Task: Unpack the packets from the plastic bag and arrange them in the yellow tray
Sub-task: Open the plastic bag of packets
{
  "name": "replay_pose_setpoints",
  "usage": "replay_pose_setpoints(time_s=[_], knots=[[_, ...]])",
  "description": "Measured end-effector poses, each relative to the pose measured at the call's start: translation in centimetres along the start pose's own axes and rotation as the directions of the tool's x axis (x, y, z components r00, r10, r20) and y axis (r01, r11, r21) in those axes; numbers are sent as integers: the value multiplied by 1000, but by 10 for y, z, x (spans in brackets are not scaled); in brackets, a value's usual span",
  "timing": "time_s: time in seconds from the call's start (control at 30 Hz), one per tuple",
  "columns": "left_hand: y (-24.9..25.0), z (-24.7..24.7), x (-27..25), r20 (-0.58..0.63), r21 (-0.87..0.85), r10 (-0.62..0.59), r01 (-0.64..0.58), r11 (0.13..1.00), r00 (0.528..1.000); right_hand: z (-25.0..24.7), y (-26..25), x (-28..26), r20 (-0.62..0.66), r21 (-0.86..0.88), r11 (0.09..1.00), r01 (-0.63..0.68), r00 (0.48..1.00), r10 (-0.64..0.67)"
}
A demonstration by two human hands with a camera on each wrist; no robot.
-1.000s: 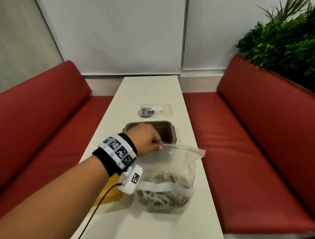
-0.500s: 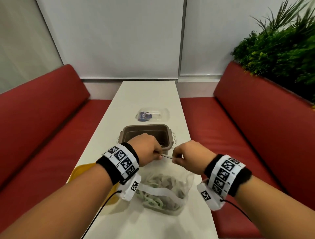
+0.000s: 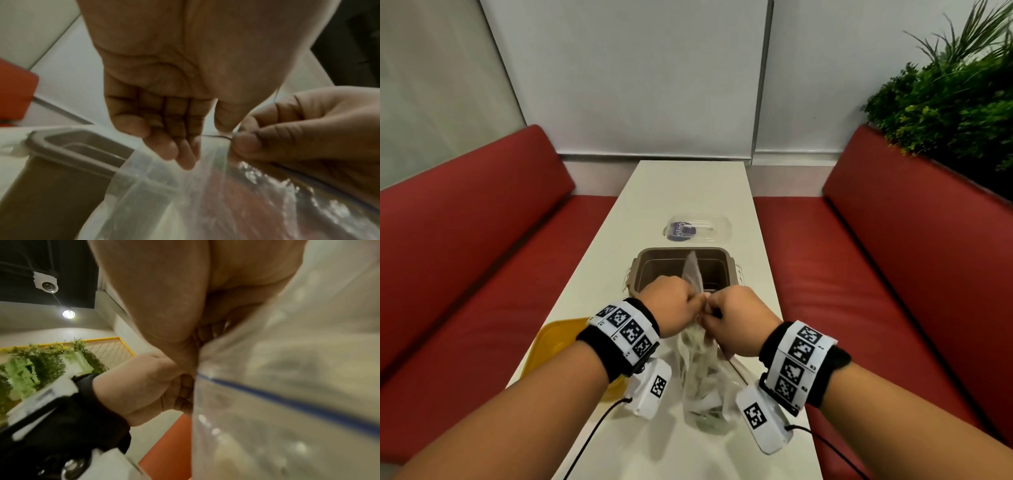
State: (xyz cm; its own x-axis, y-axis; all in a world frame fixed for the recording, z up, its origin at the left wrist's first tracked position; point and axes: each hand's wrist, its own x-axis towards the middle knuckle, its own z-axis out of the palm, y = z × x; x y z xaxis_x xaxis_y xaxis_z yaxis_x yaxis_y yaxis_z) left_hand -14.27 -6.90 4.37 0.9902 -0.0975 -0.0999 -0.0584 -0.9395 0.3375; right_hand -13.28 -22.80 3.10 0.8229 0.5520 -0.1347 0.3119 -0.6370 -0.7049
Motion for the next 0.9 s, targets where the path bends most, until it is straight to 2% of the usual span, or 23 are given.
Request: replay_pose_setpoints(time_s=[0.1, 0.2, 0.27, 0.47, 0.7, 0.9], knots=[[-3, 1, 0, -26, -11, 7, -8, 1000, 1000, 5, 0, -2, 57, -24, 999, 22, 998, -21], [-6, 3, -1, -4, -69, 24, -24, 997, 1000, -5, 4, 3, 39, 220, 968, -120, 993, 114], [-6, 4, -4, 29, -118, 70, -66, 991, 997, -14, 6, 9, -3, 315, 933, -175, 983, 185], [-6, 3, -8, 74, -157, 219, -205, 966, 973, -15, 10, 17, 56, 374, 908, -191, 981, 184], [-6, -6, -3, 1, -187, 113, -111, 976, 994, -11, 15, 22, 26, 476, 865, -159, 986, 167], [-2, -5, 0, 10, -210, 72, -68, 975, 997, -12, 13, 24, 54, 500, 851, -160, 987, 154]])
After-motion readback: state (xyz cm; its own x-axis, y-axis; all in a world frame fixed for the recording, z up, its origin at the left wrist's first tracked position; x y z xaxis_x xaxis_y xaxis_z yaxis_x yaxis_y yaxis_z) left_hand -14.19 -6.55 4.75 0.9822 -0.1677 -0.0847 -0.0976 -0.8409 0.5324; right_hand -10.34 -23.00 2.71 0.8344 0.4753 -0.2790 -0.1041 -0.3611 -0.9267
